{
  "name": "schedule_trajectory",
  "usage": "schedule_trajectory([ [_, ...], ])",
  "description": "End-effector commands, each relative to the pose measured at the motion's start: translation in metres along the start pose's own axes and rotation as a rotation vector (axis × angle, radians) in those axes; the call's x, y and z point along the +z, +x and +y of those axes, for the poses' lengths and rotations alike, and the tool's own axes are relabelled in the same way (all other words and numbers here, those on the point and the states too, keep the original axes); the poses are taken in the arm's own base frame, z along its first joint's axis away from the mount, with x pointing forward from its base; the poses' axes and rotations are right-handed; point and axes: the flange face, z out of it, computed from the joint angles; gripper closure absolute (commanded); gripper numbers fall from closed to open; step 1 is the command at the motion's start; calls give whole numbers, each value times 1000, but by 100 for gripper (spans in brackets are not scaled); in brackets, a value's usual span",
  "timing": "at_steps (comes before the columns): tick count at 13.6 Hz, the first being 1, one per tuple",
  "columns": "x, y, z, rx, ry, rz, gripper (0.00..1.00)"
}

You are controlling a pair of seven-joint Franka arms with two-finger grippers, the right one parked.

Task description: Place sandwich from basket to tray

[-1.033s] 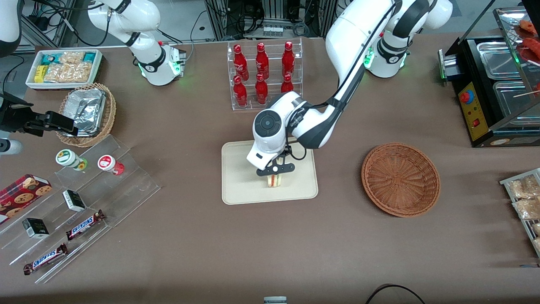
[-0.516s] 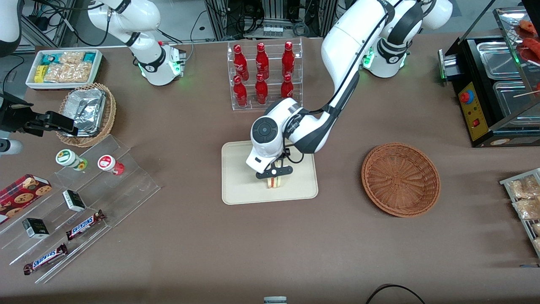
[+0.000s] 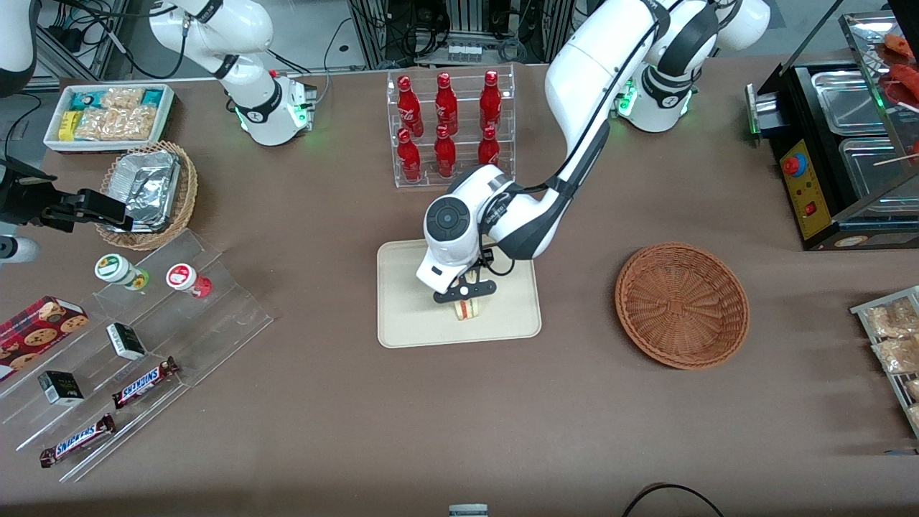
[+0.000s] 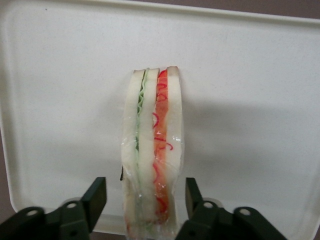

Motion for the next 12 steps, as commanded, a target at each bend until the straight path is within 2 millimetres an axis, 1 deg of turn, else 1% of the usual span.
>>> schedule_trajectory([
  [1,-26,7,3,-25,-8,13,0],
  [2,-40,7,4,-23,-12,11,0],
  [3,-55,15,-2,-35,-19,11,0],
  [4,-73,18,-6,-39,-27,15,0],
  [6,-111,14,-15,-31,-33,47,0],
  [7,-117,15,-26,-33,-2,62,0],
  [8,-129,16,-39,-37,28,94,0],
  [9,-135,18,-51,-55,42,93,0],
  [10,-136,31,-73,-74,74,77,0],
  [11,-134,32,-82,-81,88,68,0],
  [12,-136,38,-92,-88,91,65,0],
])
